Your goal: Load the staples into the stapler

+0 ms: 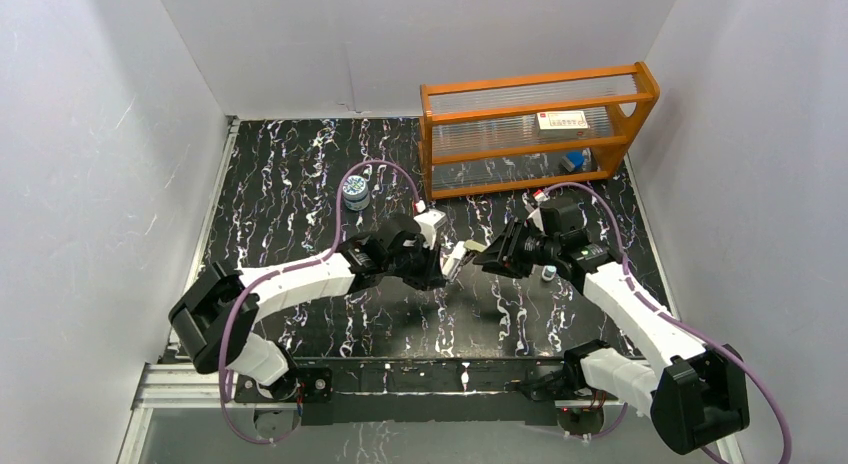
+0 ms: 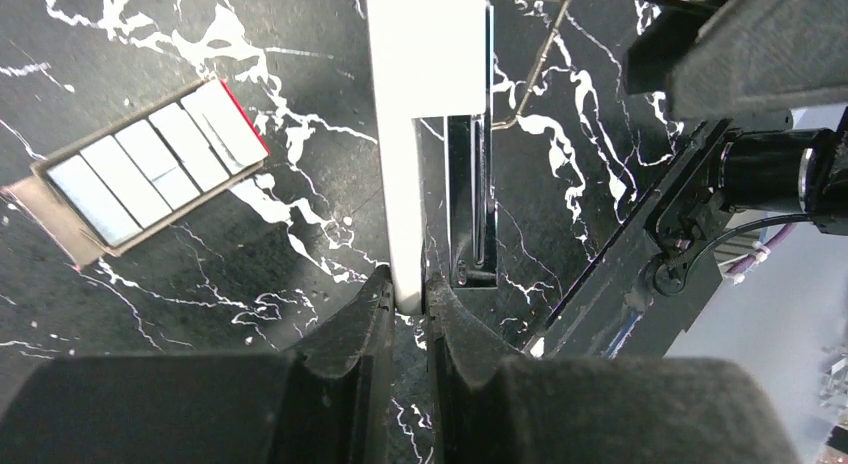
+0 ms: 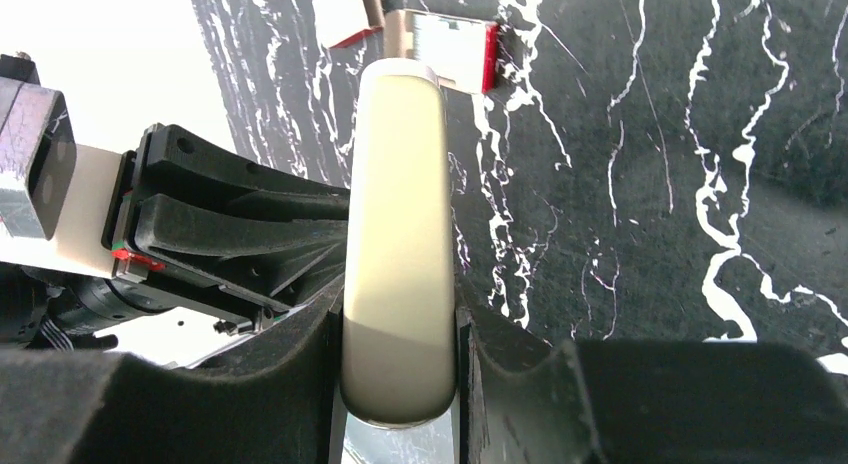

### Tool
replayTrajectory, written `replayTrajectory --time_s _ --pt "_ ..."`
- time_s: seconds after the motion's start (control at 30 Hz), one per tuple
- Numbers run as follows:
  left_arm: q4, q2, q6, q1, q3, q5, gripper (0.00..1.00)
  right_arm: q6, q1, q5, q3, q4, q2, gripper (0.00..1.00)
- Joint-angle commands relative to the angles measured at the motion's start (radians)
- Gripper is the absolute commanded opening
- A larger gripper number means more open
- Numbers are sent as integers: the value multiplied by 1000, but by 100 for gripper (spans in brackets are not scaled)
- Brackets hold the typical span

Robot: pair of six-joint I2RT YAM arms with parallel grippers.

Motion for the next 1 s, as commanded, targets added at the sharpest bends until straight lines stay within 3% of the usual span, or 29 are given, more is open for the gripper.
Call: replayTrajectory --time_s 0.0,0.33,0.63,0.97 --pt "7 -76 130 3 -24 39 0 -61 -42 51 73 -14 13 37" --pt "-72 -219 357 4 -61 133 0 -142 -119 -90 116 -8 24 40" --pt "-20 -266 386 4 -95 221 0 -199 -142 -157 137 5 41 46" --pt "-87 -275 455 4 -77 234 0 -275 -158 -250 164 8 92 45"
